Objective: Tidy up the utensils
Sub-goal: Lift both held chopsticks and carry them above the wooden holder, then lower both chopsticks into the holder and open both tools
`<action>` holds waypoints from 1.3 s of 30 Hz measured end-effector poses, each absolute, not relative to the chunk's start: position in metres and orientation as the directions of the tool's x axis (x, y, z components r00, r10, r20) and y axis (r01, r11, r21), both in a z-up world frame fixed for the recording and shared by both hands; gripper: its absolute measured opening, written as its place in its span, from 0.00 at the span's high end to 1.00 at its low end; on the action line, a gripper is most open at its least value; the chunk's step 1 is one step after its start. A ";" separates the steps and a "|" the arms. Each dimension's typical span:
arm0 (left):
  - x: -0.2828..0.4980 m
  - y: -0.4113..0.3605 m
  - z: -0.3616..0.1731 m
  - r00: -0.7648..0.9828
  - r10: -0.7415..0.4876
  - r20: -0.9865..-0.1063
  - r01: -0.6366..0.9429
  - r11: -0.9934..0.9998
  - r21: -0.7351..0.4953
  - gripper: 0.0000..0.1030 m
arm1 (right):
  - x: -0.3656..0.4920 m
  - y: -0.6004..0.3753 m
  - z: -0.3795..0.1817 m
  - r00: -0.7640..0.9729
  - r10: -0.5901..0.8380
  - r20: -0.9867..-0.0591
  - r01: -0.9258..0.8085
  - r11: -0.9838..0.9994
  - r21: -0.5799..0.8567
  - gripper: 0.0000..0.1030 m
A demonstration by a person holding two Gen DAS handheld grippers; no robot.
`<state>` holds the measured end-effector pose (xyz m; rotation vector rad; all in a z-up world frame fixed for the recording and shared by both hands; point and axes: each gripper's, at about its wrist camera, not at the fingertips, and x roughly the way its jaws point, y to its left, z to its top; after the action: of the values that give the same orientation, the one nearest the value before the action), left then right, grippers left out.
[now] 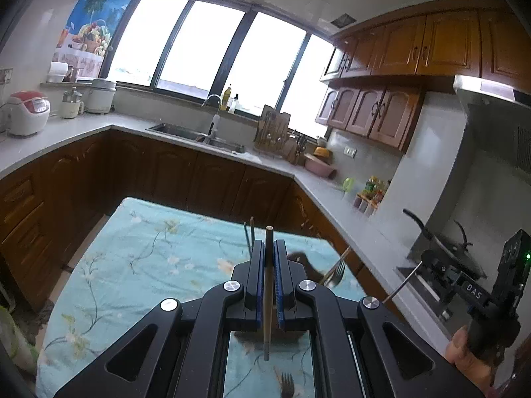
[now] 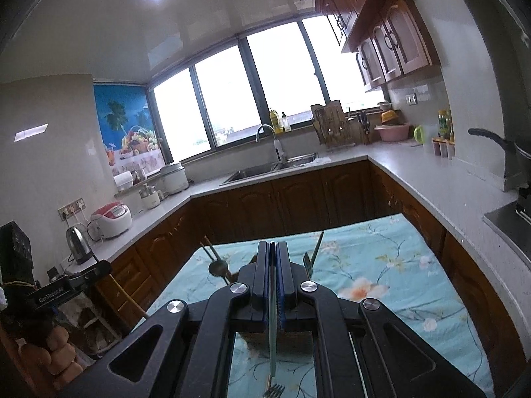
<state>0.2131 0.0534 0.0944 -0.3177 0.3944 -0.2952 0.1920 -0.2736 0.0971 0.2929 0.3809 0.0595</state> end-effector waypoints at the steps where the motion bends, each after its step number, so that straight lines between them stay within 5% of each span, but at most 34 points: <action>1: 0.215 0.054 0.095 0.884 -0.341 -0.320 0.219 0.907 -0.360 0.96 | 0.194 -0.274 0.100 0.930 0.109 -0.350 -0.002 0.956 0.292 0.96; 18: 0.283 0.035 0.089 0.923 -0.320 -0.211 0.235 0.907 -0.350 0.96 | 0.241 -0.288 0.120 0.962 0.068 -0.264 0.013 0.956 0.293 0.96; 39: 0.337 0.007 0.034 0.916 -0.283 -0.284 0.166 0.913 -0.373 0.96 | 0.268 -0.296 0.081 0.944 0.064 -0.325 0.044 0.949 0.313 0.96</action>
<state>0.3370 0.0070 0.0340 -0.3502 0.3411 -0.2361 0.2679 -0.2964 0.0808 0.3232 0.3384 0.0103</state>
